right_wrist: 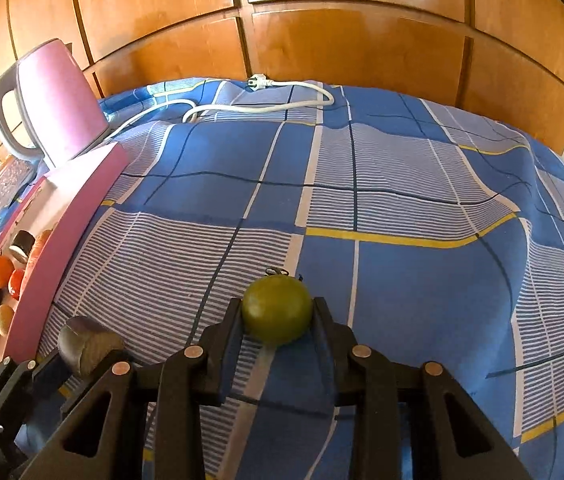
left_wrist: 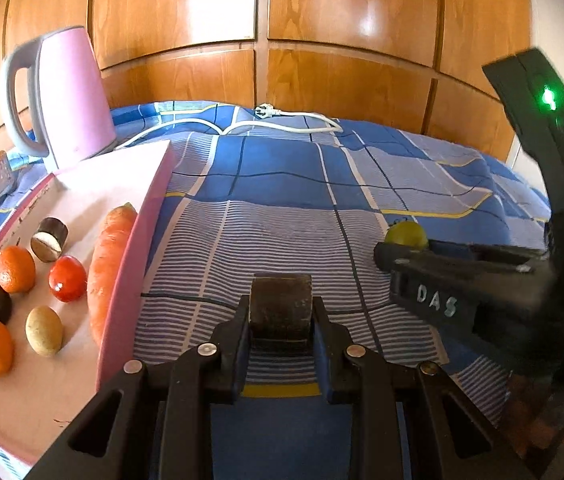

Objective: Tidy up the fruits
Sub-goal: 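Carry the dark chunk in the left gripper while the right gripper carries the green fruit to the tray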

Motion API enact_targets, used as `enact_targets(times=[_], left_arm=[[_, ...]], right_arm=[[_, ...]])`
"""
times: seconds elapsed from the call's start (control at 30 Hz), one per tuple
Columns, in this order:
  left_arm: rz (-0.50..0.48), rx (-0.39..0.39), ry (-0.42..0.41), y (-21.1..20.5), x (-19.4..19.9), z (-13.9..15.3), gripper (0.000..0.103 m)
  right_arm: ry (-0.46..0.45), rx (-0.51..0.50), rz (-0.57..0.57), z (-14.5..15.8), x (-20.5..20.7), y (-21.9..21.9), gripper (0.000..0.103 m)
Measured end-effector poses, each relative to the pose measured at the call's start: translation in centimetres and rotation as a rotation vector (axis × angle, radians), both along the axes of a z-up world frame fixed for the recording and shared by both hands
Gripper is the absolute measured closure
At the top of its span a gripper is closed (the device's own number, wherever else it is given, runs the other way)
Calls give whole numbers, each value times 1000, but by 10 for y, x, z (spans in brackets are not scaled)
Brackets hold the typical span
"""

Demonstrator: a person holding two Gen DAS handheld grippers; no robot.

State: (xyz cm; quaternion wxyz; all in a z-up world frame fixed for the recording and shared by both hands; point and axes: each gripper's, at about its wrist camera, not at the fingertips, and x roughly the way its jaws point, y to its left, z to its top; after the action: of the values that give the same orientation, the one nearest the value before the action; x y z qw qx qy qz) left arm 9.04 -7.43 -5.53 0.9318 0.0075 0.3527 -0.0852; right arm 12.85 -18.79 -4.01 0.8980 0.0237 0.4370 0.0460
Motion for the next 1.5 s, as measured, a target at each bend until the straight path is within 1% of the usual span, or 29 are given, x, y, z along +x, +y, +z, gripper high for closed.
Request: enact_targets(times=[0.17,0.47,0.73,0.93,1.1,1.2,1.3,1.43,1.5], left_arm=[[2,-22,1,0,1,0,76],[1,-21,0,-1,-1,0,76],[-33,-42,2,-5,-8,3,77],[-52,-46,-47,-3,-21,15,77],[-65,-45,-84,-1,-33,24,77],[-78,-40,-119,0,-45,31,77],[-85,-44,-150,4,-57,37,77],[-47,-75,-179,18,-66,49,77],[0,-102,-201,32,-69,57,77]], right_arm=[[-14,-8,-9,-1,0,0,69],[-9,-11,-7,0,3,1,69],[-10,10,-17,2,3,-3,70],[1,21,-24,4,-3,-4,70],[13,41,-15,5,-17,0,70],[12,92,-29,8,-27,-3,70],[-18,115,-35,14,-39,-4,70],[-67,120,-29,23,-51,-2,70],[-82,121,-21,26,-55,1,70]])
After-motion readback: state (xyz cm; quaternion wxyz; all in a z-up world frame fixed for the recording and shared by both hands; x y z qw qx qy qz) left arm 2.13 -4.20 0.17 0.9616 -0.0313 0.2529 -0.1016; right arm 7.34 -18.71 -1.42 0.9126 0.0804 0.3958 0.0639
